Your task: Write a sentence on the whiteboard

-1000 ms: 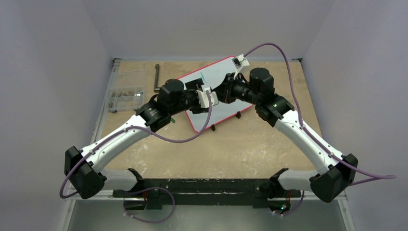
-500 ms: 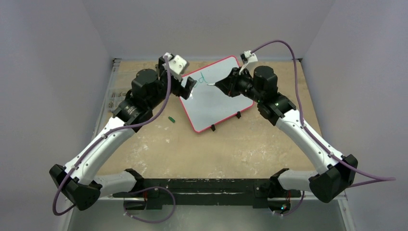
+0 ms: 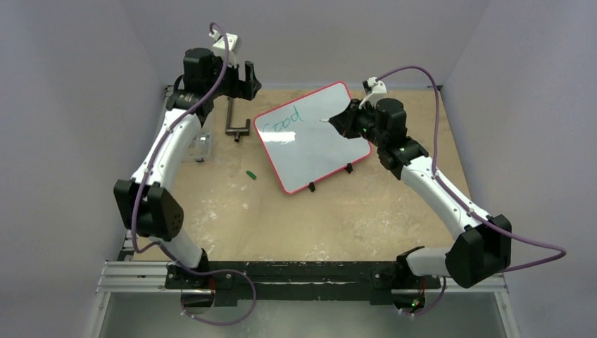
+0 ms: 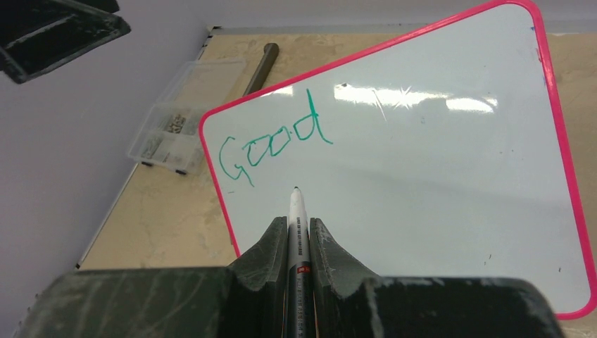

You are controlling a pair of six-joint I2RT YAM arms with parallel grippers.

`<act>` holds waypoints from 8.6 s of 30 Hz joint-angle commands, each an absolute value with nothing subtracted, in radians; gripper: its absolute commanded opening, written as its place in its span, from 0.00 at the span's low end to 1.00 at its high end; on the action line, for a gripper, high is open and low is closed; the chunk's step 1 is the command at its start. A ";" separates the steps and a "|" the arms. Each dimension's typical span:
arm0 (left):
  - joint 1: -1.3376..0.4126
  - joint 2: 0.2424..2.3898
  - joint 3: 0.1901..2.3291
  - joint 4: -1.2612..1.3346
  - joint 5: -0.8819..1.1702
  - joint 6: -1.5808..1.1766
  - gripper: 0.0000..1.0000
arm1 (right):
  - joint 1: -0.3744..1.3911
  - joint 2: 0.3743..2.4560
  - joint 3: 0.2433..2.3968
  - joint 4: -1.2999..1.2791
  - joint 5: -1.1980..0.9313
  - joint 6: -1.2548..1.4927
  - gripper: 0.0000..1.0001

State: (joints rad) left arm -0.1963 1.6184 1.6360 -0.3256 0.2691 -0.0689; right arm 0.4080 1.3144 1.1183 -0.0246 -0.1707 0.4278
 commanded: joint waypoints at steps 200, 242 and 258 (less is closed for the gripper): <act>-0.181 2.210 2.094 -0.628 1.053 0.058 0.00 | 0.742 1.642 1.016 0.148 0.046 0.237 0.00; -0.181 2.201 2.089 -0.624 1.055 0.061 0.00 | 0.727 1.663 1.198 0.144 0.072 0.331 0.00; -0.181 2.200 2.088 -0.621 1.054 0.059 0.00 | 0.725 1.664 1.120 0.114 0.095 0.315 0.00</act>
